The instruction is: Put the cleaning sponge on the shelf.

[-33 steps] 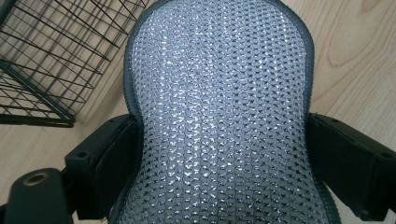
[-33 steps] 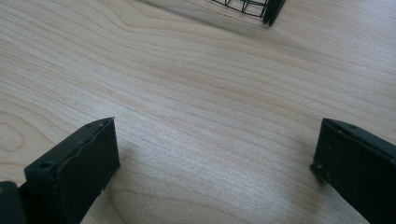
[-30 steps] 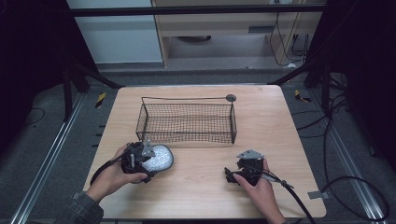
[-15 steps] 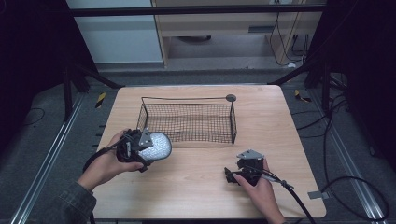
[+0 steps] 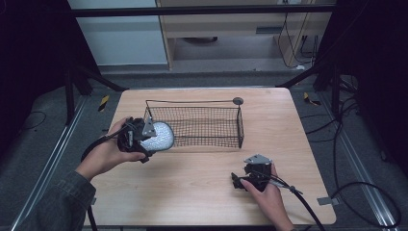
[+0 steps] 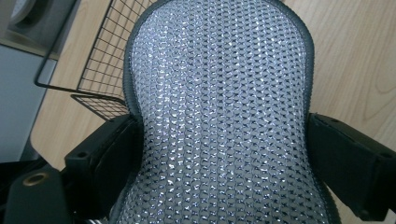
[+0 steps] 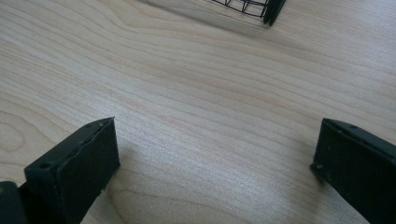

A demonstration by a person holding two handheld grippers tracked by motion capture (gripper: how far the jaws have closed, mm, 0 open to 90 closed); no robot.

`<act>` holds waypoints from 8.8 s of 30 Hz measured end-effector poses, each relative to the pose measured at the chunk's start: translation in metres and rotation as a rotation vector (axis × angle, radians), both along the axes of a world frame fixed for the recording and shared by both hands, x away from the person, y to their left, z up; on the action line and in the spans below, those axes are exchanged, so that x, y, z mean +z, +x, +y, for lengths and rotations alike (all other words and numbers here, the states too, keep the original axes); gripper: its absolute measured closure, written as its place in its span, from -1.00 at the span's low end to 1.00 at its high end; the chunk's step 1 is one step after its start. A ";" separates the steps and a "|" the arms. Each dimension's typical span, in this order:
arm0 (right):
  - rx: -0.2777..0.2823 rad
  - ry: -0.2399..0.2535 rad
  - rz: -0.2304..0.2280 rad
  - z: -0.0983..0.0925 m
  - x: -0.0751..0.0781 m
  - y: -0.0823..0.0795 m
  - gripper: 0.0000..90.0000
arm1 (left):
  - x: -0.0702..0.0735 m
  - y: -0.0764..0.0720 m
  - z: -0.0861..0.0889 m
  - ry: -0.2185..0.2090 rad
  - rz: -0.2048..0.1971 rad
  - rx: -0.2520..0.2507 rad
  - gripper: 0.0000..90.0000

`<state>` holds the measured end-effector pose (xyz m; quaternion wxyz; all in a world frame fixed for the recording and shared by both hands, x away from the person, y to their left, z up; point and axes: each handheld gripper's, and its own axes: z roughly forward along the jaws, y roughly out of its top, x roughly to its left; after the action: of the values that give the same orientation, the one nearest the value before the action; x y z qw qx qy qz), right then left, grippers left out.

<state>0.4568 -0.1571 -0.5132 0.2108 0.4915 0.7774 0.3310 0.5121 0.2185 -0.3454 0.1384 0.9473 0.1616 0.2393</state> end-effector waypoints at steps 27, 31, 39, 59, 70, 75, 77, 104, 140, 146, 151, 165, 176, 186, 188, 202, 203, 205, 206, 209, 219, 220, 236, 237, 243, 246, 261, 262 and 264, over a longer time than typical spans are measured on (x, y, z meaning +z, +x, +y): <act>-0.001 0.000 0.001 0.000 0.000 0.000 -0.99 | 0.016 0.042 -0.012 0.041 -0.020 -0.005 -0.78; -0.001 0.000 0.001 0.000 0.000 0.000 -0.99 | 0.016 0.047 -0.013 0.053 -0.023 -0.006 -0.78; 0.000 0.000 0.001 0.000 0.000 0.000 -0.99 | 0.015 0.054 -0.013 0.061 -0.032 -0.013 -0.78; 0.001 0.000 0.001 0.000 0.000 0.000 -0.99 | 0.013 0.069 -0.015 0.082 -0.063 -0.056 -0.78; 0.001 0.000 0.000 0.000 0.000 0.000 -0.99 | 0.006 0.077 -0.022 0.097 -0.053 -0.087 -0.78; 0.001 -0.001 0.000 0.000 0.000 0.000 -0.99 | 0.003 0.081 -0.025 0.106 -0.054 -0.095 -0.78; 0.001 0.000 0.000 0.000 0.000 0.000 -0.99 | 0.001 0.082 -0.026 0.113 -0.055 -0.099 -0.78; 0.001 0.000 0.000 0.000 0.000 0.000 -0.99 | -0.011 0.090 -0.039 0.167 -0.093 -0.135 -0.77; 0.005 -0.002 -0.001 0.000 0.000 0.000 -0.99 | -0.025 0.100 -0.045 0.159 -0.043 -0.153 -0.78; 0.005 -0.002 -0.001 0.000 0.000 0.000 -0.99 | -0.027 0.104 -0.045 0.155 -0.028 -0.153 -0.78; 0.005 -0.002 -0.001 0.000 0.000 0.000 -0.99 | -0.029 0.108 -0.043 0.155 -0.017 -0.149 -0.78; 0.004 0.000 0.001 -0.001 0.000 -0.001 -0.99 | -0.033 0.116 -0.046 0.156 0.012 -0.149 -0.79; 0.003 0.002 0.002 -0.001 0.000 -0.002 -0.99 | -0.033 0.121 -0.047 0.108 0.050 -0.128 -0.89; 0.004 -0.001 -0.003 -0.001 0.000 -0.003 -0.99 | -0.032 0.122 -0.047 0.084 0.059 -0.116 -0.91; 0.004 0.000 -0.001 -0.001 0.000 -0.003 -0.99 | -0.030 0.121 -0.046 0.083 0.059 -0.115 -0.91; 0.004 -0.002 -0.001 -0.001 0.000 -0.003 -0.99 | -0.016 0.111 -0.044 0.019 0.036 -0.103 -0.89; 0.004 -0.002 -0.001 -0.001 0.000 -0.003 -0.99 | -0.016 0.111 -0.044 0.019 0.036 -0.103 -0.88; 0.004 -0.003 -0.002 -0.001 0.000 -0.003 -0.99 | -0.013 0.109 -0.044 0.003 0.030 -0.100 -0.88; 0.004 -0.003 -0.001 -0.001 0.000 -0.003 -0.99 | -0.012 0.108 -0.044 -0.001 0.031 -0.104 -0.88; 0.004 -0.003 -0.001 -0.001 0.000 -0.003 -0.99 | -0.011 0.103 -0.044 -0.017 0.027 -0.093 -0.87; 0.003 -0.003 -0.001 -0.001 0.000 -0.003 -0.99 | -0.010 0.094 -0.046 -0.095 0.027 -0.039 -0.87; 0.003 -0.003 -0.001 -0.001 0.000 -0.003 -0.99 | -0.010 0.093 -0.047 -0.101 0.025 -0.034 -0.87; 0.001 -0.002 -0.001 -0.001 0.000 -0.003 -0.99 | -0.010 0.061 -0.050 -0.197 0.000 0.049 -0.90; 0.001 -0.001 -0.001 -0.001 0.000 -0.003 -0.99 | -0.009 0.055 -0.051 -0.216 -0.006 0.052 -0.91; 0.001 -0.001 -0.001 -0.001 0.000 -0.003 -0.99 | -0.012 0.036 -0.048 -0.250 -0.018 0.068 -0.91; 0.001 -0.001 -0.001 -0.001 0.000 -0.003 -0.99 | -0.015 0.027 -0.045 -0.268 -0.031 0.091 -0.91; 0.003 -0.001 -0.001 -0.001 0.000 -0.004 -0.99 | -0.040 -0.014 -0.026 -0.310 -0.018 0.144 -0.91; 0.003 -0.001 -0.001 -0.001 0.000 -0.004 -0.99 | -0.043 -0.016 -0.024 -0.310 -0.016 0.147 -0.91; 0.001 0.000 0.000 -0.001 0.000 -0.004 -0.99 | -0.049 -0.020 -0.021 -0.331 -0.005 0.158 -0.91</act>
<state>0.4530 -0.1585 -0.5133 0.2107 0.4912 0.7777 0.3310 0.4923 0.1975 -0.3948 0.2736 0.8953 0.2726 0.2218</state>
